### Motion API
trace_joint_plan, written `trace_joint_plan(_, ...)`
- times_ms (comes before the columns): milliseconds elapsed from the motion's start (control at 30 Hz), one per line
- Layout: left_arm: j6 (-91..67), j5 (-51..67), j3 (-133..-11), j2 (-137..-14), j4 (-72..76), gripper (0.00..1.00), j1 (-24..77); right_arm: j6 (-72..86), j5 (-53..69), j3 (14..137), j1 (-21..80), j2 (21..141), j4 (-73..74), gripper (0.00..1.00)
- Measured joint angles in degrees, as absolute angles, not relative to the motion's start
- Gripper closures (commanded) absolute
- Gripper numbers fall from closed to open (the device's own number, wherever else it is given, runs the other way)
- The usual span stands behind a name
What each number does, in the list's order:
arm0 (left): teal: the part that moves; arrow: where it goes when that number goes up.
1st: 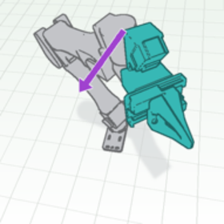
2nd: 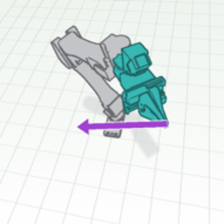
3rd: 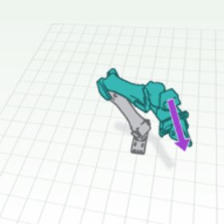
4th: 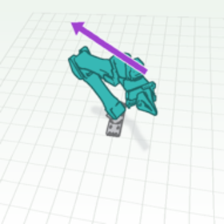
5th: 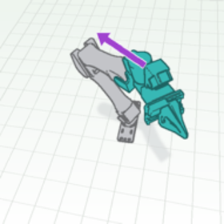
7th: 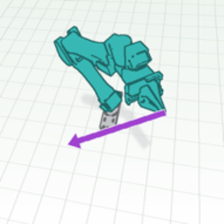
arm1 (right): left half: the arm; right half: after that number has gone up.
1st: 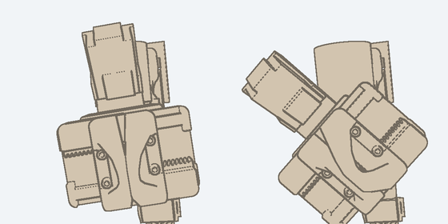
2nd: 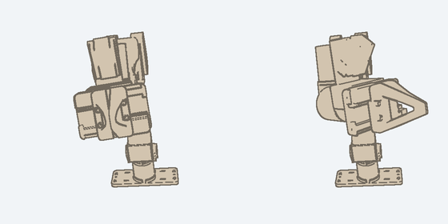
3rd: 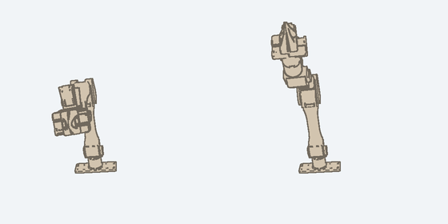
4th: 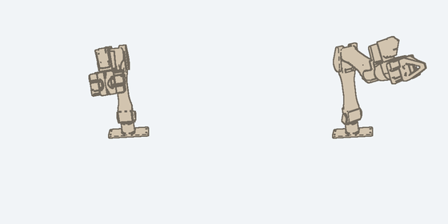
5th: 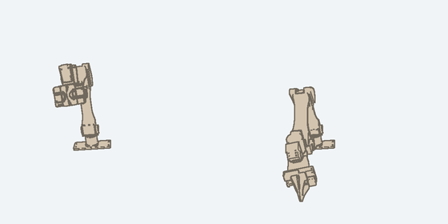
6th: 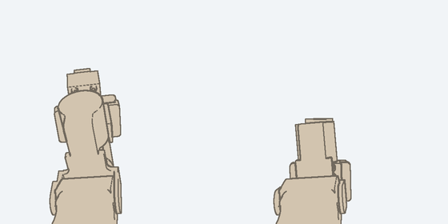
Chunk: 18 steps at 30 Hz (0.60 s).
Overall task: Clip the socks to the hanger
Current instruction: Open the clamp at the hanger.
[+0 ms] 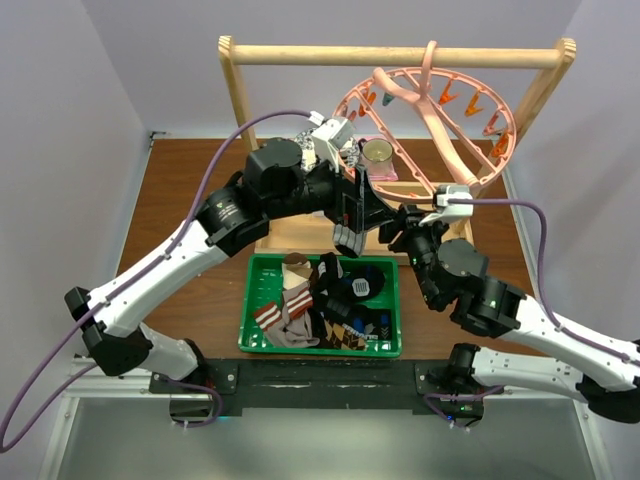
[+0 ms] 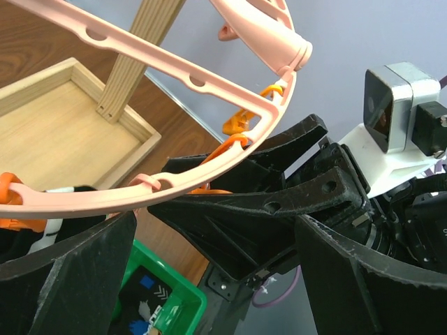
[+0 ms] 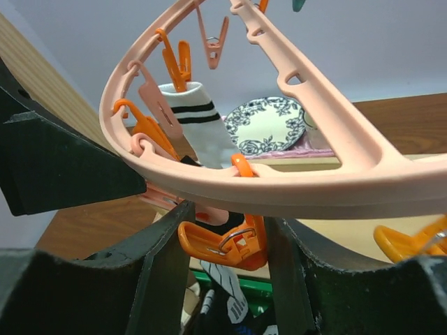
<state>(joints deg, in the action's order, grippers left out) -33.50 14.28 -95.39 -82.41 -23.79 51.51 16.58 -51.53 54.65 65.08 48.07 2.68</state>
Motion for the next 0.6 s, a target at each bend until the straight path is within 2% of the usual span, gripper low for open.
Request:
trace_joint_plan(167,-33.21,14.48,-95.9,-83.66,-24.43,0.0,51.94,16.05,-51.29,55.42,65.12,45.47,7.77,0.51)
trace_joint_plan(400,-33.12,-2.81,-95.59,-91.74,-24.58,0.0,47.7,13.08,-43.31,59.29,69.89,39.35,13.32,0.49)
trace_joint_plan(600,-32.71,-8.45,-94.48,-92.27,-25.56,0.0,47.16,10.79,-44.42,59.29,70.11,37.32,16.08,0.49)
